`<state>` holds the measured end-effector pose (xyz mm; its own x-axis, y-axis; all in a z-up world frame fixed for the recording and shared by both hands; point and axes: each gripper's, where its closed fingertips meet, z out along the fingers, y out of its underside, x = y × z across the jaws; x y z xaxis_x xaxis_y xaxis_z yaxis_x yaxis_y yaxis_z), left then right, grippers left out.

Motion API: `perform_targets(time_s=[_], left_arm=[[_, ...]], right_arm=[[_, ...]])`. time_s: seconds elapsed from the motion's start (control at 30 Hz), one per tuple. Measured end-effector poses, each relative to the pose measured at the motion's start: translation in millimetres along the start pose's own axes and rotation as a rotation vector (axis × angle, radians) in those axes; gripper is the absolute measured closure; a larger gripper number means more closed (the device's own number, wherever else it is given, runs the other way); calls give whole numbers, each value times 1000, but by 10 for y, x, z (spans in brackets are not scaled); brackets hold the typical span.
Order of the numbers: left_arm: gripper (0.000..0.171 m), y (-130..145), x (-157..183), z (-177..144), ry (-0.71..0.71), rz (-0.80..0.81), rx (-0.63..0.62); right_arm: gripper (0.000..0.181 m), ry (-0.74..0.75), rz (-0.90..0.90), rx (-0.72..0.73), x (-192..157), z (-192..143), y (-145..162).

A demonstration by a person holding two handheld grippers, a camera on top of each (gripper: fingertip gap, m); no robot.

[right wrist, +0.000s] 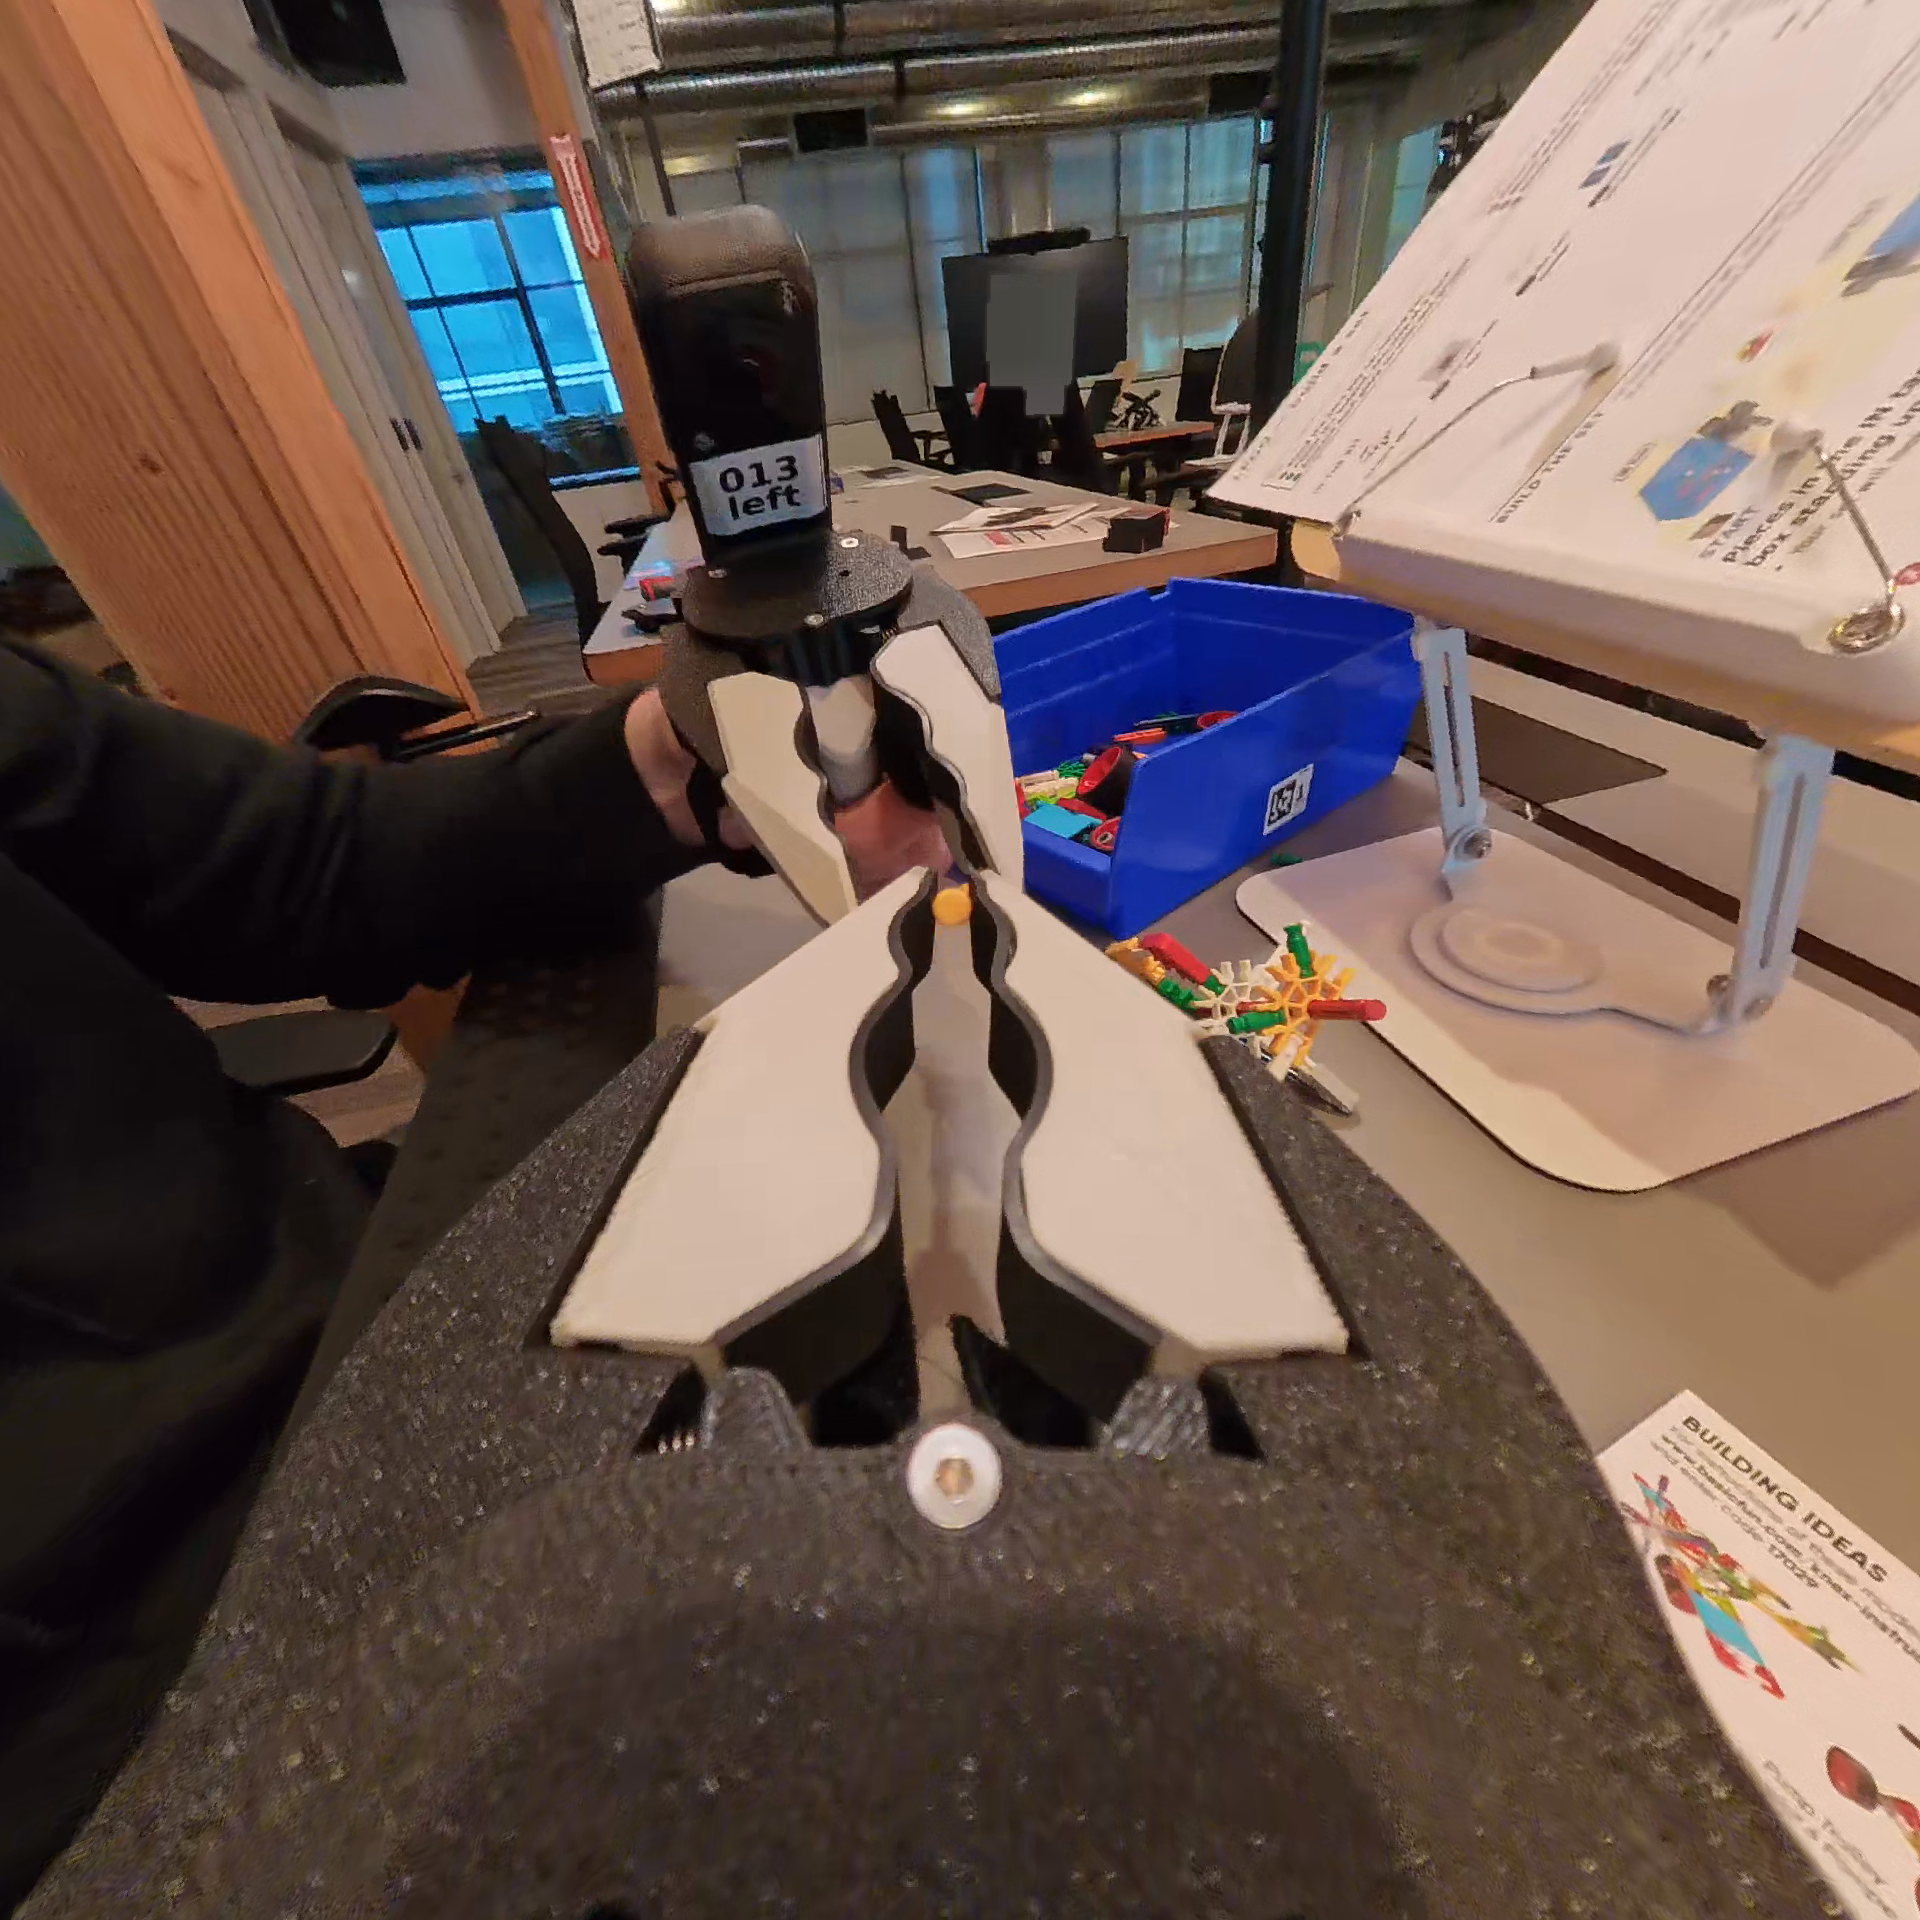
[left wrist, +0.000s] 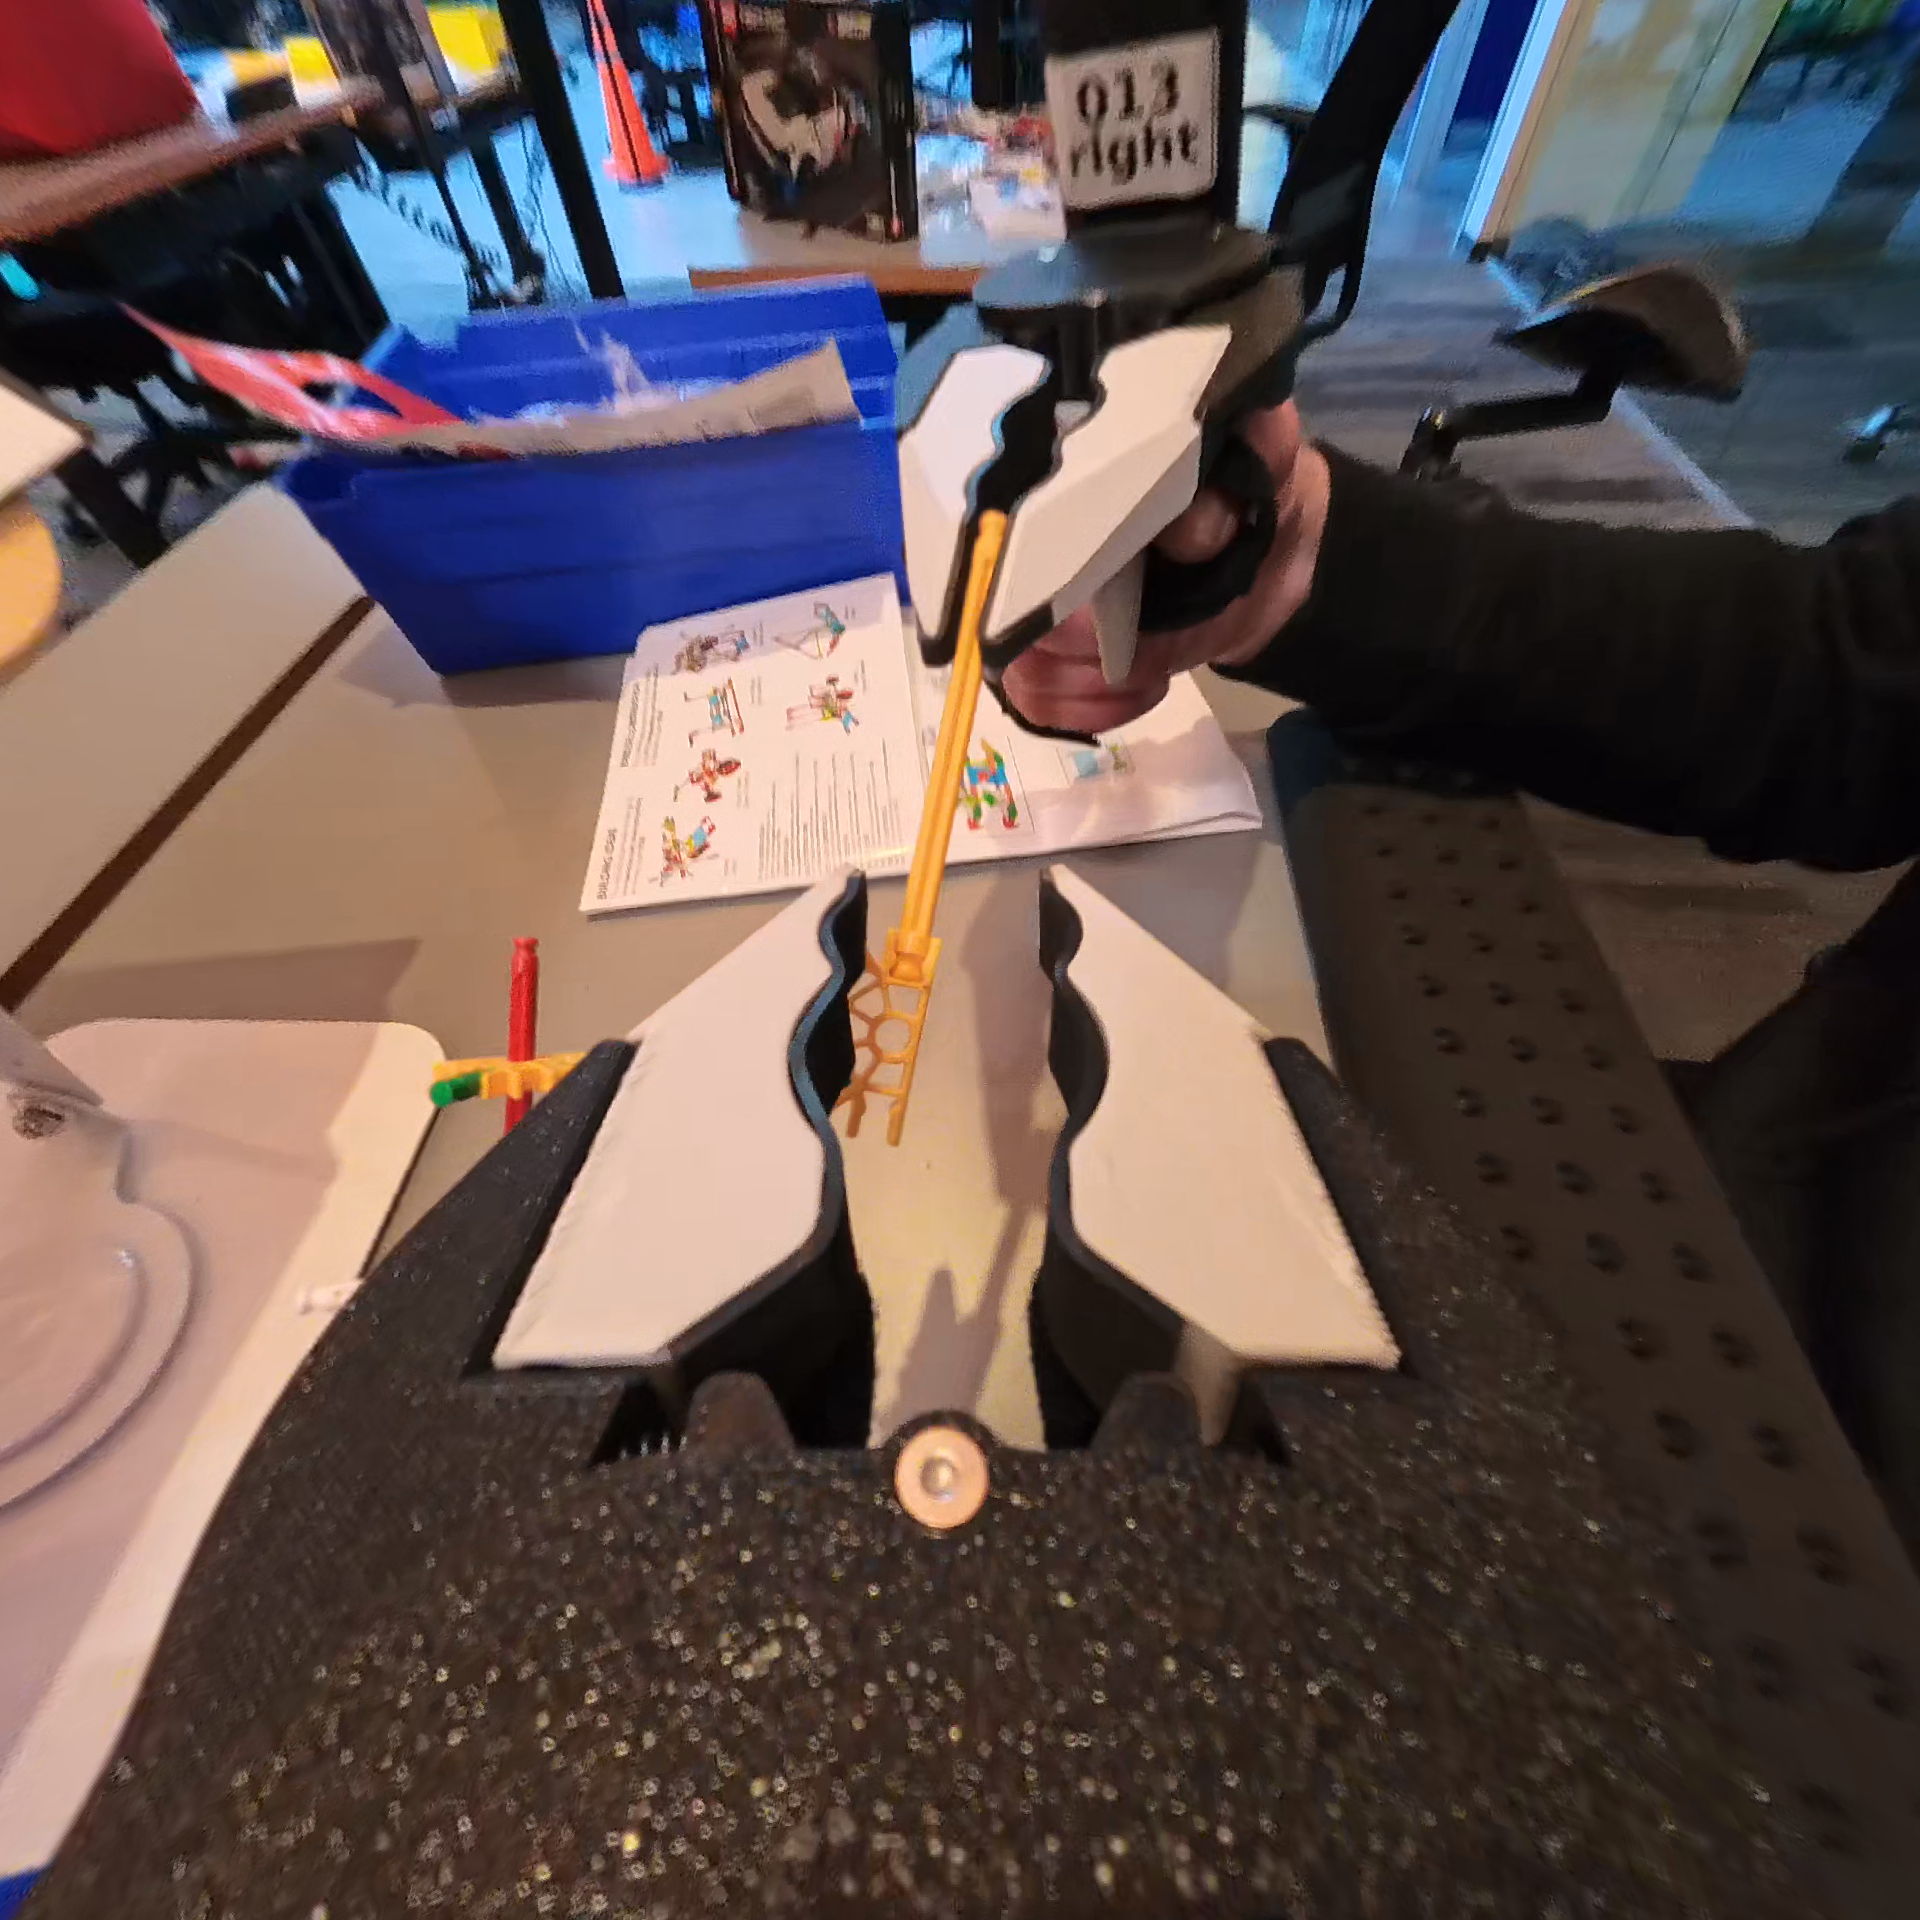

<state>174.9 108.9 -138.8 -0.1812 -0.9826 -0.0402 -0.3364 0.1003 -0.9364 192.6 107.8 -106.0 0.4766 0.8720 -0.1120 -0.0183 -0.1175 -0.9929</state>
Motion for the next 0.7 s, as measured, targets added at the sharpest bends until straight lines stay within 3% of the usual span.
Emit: perform_targets(time_s=[0.1,0.17,0.3,0.33,0.43,0.5,0.57,0.7], left_arm=[[136,-87,-6,-62,-76,137,10],[106,-128,-116,-84,-239,305,-15],[105,-163,-314,-116,-526,636,-107],[109,-149,-360,-105,-582,706,-136],[156,-171,-507,-119,-743,831,-183],[168,-186,-563,-119,-793,862,-205],[168,-217,-567,-121,-792,824,-176],[167,-306,-475,-121,-633,518,-6]], right_arm=[[177,2,21,30,19,-23,-61],[177,13,63,56,68,-60,-97],[178,45,141,133,172,-150,-223],[178,45,158,144,180,-154,-242],[178,59,177,140,195,-139,-242],[179,54,179,155,170,-141,-272],[179,75,115,155,143,-149,-292],[179,171,-163,157,-22,-125,-442]])
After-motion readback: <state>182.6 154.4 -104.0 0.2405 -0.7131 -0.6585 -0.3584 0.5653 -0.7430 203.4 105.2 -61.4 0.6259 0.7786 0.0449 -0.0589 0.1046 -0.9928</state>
